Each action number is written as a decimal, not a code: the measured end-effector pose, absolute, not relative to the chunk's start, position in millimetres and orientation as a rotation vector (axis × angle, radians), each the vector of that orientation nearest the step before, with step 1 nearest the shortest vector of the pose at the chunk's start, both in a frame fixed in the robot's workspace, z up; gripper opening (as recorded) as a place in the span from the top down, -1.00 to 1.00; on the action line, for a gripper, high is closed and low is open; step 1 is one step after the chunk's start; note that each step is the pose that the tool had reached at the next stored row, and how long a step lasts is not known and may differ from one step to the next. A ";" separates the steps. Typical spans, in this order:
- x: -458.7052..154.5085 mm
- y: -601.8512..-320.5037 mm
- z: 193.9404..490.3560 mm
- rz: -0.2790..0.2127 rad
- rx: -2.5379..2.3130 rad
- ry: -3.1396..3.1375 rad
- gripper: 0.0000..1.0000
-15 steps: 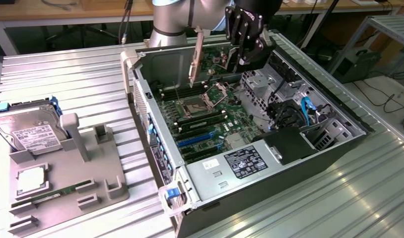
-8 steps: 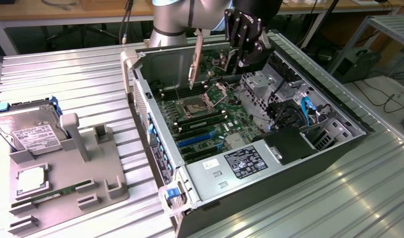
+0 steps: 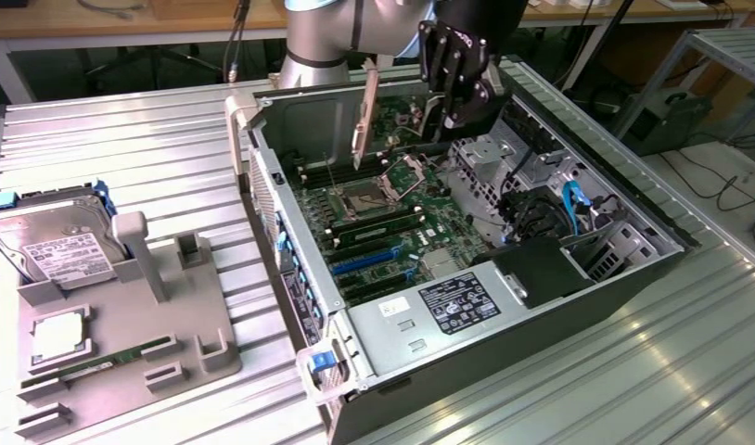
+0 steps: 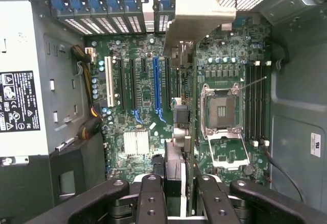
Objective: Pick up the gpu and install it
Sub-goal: 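Insert the gpu into the slot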
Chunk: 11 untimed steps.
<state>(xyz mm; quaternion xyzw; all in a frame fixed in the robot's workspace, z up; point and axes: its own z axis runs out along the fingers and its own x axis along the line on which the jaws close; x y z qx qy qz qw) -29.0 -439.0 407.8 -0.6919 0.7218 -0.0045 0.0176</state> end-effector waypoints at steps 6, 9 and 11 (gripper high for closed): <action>-29.0 -439.0 404.5 -0.014 -2.150 2.243 0.44; -29.0 -439.0 402.3 -0.014 -2.150 2.243 0.44; -29.0 -439.0 401.1 -0.014 -2.150 2.243 0.44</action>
